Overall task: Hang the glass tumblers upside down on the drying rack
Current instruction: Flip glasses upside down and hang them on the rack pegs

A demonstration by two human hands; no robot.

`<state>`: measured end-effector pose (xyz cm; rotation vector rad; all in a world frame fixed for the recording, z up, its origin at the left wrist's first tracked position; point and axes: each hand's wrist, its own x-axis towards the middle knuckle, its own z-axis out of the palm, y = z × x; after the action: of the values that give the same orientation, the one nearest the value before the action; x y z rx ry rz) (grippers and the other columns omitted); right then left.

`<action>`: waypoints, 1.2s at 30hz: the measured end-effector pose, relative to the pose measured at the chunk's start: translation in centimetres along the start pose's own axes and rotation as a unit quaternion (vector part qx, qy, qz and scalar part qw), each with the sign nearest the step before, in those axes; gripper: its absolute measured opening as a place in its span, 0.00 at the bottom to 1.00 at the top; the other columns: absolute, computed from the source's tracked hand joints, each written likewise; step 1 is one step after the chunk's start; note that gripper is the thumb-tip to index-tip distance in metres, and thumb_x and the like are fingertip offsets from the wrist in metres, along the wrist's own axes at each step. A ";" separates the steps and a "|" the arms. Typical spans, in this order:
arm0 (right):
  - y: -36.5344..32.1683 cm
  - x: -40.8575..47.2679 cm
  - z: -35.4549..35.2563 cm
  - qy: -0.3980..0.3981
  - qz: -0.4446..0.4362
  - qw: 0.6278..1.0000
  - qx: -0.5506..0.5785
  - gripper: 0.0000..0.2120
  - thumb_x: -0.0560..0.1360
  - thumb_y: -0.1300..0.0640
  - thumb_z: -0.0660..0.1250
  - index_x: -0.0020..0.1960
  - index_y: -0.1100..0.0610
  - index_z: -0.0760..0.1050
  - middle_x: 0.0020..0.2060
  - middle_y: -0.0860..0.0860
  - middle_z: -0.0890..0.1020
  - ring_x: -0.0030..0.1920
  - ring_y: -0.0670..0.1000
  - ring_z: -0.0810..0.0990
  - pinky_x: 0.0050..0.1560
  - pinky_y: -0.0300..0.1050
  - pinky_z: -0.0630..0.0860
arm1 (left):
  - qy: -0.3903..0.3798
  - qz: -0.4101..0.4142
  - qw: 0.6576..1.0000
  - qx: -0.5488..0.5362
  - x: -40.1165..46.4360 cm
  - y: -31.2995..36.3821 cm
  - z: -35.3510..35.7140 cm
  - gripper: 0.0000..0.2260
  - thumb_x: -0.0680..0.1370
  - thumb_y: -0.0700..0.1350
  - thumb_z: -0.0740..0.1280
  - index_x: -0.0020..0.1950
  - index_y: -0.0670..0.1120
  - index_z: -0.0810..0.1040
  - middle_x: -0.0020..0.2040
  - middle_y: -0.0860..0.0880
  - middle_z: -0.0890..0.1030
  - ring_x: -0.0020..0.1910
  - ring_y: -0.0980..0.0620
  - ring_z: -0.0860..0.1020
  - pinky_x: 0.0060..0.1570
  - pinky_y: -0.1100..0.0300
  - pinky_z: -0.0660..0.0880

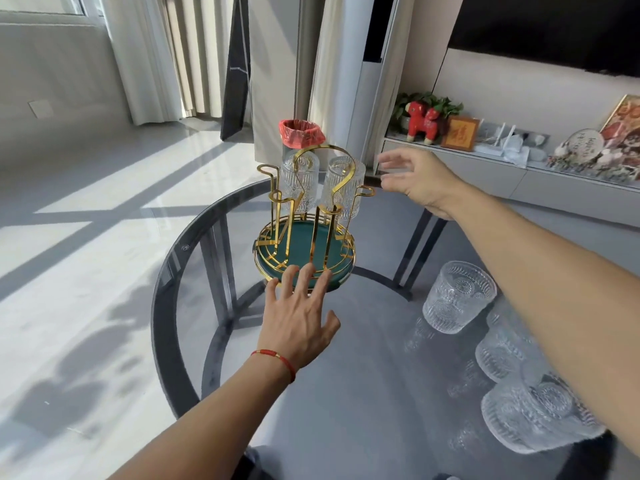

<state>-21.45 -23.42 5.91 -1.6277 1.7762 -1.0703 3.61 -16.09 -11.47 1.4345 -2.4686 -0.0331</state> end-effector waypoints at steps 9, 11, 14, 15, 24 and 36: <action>-1.1 -18.9 -0.9 0.126 -0.163 0.973 -0.109 0.13 0.75 0.70 0.66 0.55 0.59 0.83 0.47 0.48 0.86 0.47 0.44 0.84 0.51 0.41 0.81 | 0.010 0.027 1.000 -0.006 -1.6 1.7 -1.6 0.32 0.79 0.56 0.63 0.80 0.47 0.60 0.78 0.41 0.64 0.76 0.39 0.62 0.73 0.42 0.65; 0.0 -23.1 -0.8 0.141 -0.195 0.958 -0.155 0.13 0.75 0.71 0.66 0.53 0.59 0.84 0.45 0.47 0.85 0.46 0.41 0.82 0.51 0.36 0.78 | 0.030 0.075 0.996 -0.037 -2.6 3.6 -2.6 0.31 0.77 0.54 0.66 0.78 0.45 0.64 0.77 0.40 0.67 0.75 0.38 0.65 0.72 0.41 0.67; 2.3 -28.0 -1.0 0.207 -0.199 0.942 -0.171 0.13 0.75 0.73 0.66 0.51 0.60 0.84 0.45 0.48 0.85 0.47 0.41 0.81 0.53 0.33 0.74 | 0.052 0.171 0.970 -0.166 -4.7 8.1 -3.6 0.28 0.75 0.52 0.69 0.74 0.44 0.70 0.72 0.43 0.73 0.70 0.41 0.71 0.70 0.45 0.70; 3.1 -29.5 -1.2 0.245 -0.186 0.938 -0.157 0.13 0.74 0.73 0.66 0.51 0.59 0.84 0.45 0.48 0.85 0.47 0.42 0.82 0.53 0.33 0.74 | 0.046 0.189 0.956 -0.218 -5.6 9.8 -3.9 0.28 0.75 0.52 0.70 0.73 0.45 0.71 0.71 0.44 0.74 0.69 0.43 0.71 0.72 0.52 0.68; 6.2 -34.7 -2.1 0.470 0.067 0.880 -0.004 0.12 0.72 0.69 0.63 0.45 0.54 0.79 0.41 0.45 0.84 0.40 0.43 0.82 0.42 0.36 0.76 | 0.017 0.250 0.911 -0.327 -10.3 19.4 -3.5 0.39 0.74 0.53 0.73 0.79 0.43 0.61 0.73 0.45 0.67 0.71 0.47 0.69 0.74 0.62 0.62; 7.3 -34.0 -1.6 0.329 0.211 0.920 0.023 0.08 0.77 0.53 0.59 0.49 0.55 0.74 0.37 0.45 0.79 0.42 0.53 0.78 0.42 0.47 0.72 | -0.030 0.138 0.906 -0.399 -8.9 21.3 -3.3 0.44 0.72 0.52 0.77 0.80 0.45 0.56 0.73 0.49 0.70 0.70 0.52 0.71 0.68 0.66 0.67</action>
<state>-21.51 9.93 -3.98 -0.8146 2.3472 -1.5280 -9.47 2.71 -6.98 0.7284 -2.2352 -0.9196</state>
